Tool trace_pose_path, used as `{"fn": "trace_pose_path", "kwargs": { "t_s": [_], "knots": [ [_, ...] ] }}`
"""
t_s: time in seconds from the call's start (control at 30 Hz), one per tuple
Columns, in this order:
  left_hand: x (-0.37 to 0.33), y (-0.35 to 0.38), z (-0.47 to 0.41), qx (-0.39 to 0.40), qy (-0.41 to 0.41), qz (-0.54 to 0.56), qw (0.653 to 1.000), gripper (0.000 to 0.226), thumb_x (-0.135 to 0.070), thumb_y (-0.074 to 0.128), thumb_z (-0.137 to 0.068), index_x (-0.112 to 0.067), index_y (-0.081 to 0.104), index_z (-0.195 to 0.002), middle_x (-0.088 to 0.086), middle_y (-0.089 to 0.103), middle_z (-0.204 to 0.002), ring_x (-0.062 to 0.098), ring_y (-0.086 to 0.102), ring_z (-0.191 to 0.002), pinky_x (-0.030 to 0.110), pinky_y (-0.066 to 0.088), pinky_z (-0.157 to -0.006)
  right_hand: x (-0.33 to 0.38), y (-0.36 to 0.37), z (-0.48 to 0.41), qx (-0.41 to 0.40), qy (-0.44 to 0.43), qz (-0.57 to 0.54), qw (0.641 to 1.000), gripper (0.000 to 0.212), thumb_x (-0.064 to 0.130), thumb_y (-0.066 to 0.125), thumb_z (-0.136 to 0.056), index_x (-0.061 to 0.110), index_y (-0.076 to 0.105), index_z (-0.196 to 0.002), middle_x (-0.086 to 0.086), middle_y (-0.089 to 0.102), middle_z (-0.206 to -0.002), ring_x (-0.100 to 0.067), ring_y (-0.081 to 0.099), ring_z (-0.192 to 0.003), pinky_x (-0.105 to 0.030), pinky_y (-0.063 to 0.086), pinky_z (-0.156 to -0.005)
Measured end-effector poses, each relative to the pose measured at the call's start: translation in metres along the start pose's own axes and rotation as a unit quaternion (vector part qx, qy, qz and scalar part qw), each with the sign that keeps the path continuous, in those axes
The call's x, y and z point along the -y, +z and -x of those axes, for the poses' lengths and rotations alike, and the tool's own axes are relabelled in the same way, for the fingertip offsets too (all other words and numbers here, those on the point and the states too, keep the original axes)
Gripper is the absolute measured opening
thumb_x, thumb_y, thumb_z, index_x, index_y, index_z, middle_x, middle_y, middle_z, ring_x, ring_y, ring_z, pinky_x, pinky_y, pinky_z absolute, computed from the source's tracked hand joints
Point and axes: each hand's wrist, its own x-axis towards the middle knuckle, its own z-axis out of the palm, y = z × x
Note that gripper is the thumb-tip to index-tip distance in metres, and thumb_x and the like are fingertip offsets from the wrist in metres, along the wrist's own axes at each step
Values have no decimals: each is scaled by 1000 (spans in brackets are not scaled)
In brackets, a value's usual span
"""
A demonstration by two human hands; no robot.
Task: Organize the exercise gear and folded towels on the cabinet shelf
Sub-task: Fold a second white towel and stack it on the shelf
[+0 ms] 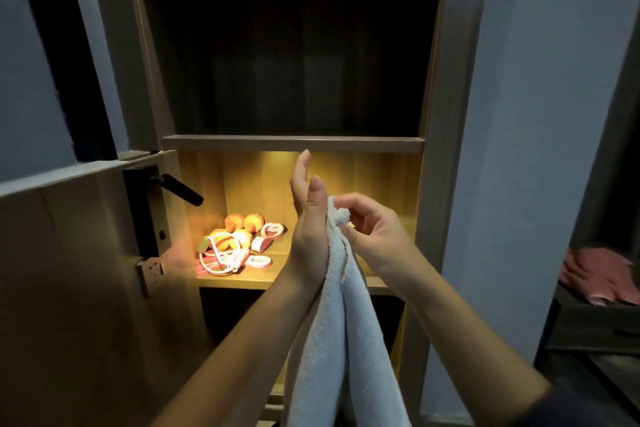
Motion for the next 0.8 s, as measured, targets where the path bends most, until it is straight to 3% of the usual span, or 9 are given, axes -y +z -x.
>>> {"fn": "trace_pose_path", "kwargs": {
  "t_s": [0.17, 0.27, 0.33, 0.4, 0.47, 0.53, 0.63, 0.7, 0.8],
  "knots": [
    [19, 0, -5, -59, -8, -76, 995, 59, -52, 23, -86, -38, 16, -143, -11, 13, -160, 1, 19, -139, 28, 21, -113, -26, -3, -4, -16, 32, -24, 999, 22, 36, 71, -77, 22, 67, -94, 6, 65, -90, -12, 59, -87, -26, 50, -77],
    [31, -6, -7, -43, -14, -91, 995, 62, -53, 25, -87, -33, 20, -145, -12, 20, -156, -4, 23, -136, 18, 24, -109, -40, -7, -5, -7, 44, -20, 999, 41, 38, 73, -77, 7, 63, -103, 0, 66, -92, -13, 62, -86, -26, 53, -76],
    [38, -13, -6, -39, -1, -123, 992, 54, -50, 33, -89, -32, 31, -140, -14, 31, -147, -15, 31, -126, 8, 30, -101, -48, -9, -5, 1, 65, -37, 997, 59, 50, 72, -71, 5, 59, -107, 0, 67, -91, -14, 64, -85, -27, 53, -77],
    [43, -22, -1, -47, 50, -172, 983, 34, -37, 44, -92, -27, 48, -124, -11, 48, -133, -6, 46, -119, 14, 42, -97, -53, -13, -5, -2, 97, -40, 994, 69, 62, 71, -65, 12, 58, -110, 7, 70, -90, -14, 67, -84, -28, 54, -76],
    [47, -35, 6, -41, 159, -235, 958, 17, -20, 52, -91, -13, 61, -104, -1, 60, -109, 7, 57, -103, 25, 50, -85, -58, -19, -7, -22, 115, -29, 993, 54, 59, 69, -70, 23, 61, -109, 14, 70, -89, -8, 68, -85, -24, 56, -75],
    [51, -47, 17, 22, 274, -307, 911, 13, -11, 56, -88, -2, 66, -90, 7, 64, -91, 16, 59, -87, 25, 49, -75, -64, -25, -10, -43, 124, -44, 990, 35, 46, 65, -78, 22, 65, -104, 15, 70, -84, -5, 67, -81, -20, 55, -71],
    [61, -61, 42, 175, 387, -366, 828, 10, 1, 61, -85, 2, 70, -82, 14, 65, -83, 24, 60, -78, 30, 49, -70, -73, -30, -11, -79, 134, -48, 987, 29, 47, 64, -79, 24, 68, -97, 10, 71, -85, -9, 67, -81, -23, 55, -71],
    [71, -66, 62, 272, 390, -396, 785, 9, 3, 63, -84, 0, 71, -82, 12, 66, -85, 27, 62, -78, 35, 50, -70, -81, -32, -9, -99, 145, -54, 983, 28, 49, 65, -79, 27, 69, -97, 10, 72, -88, -7, 68, -83, -22, 56, -72],
    [88, -71, 84, 425, 292, -461, 722, 15, -11, 55, -89, -11, 70, -89, 3, 66, -86, 20, 61, -79, 32, 51, -72, -97, -31, 2, -115, 178, -54, 976, 40, 56, 68, -75, 27, 70, -102, 8, 73, -96, -10, 69, -91, -25, 55, -76]
  ]
}}
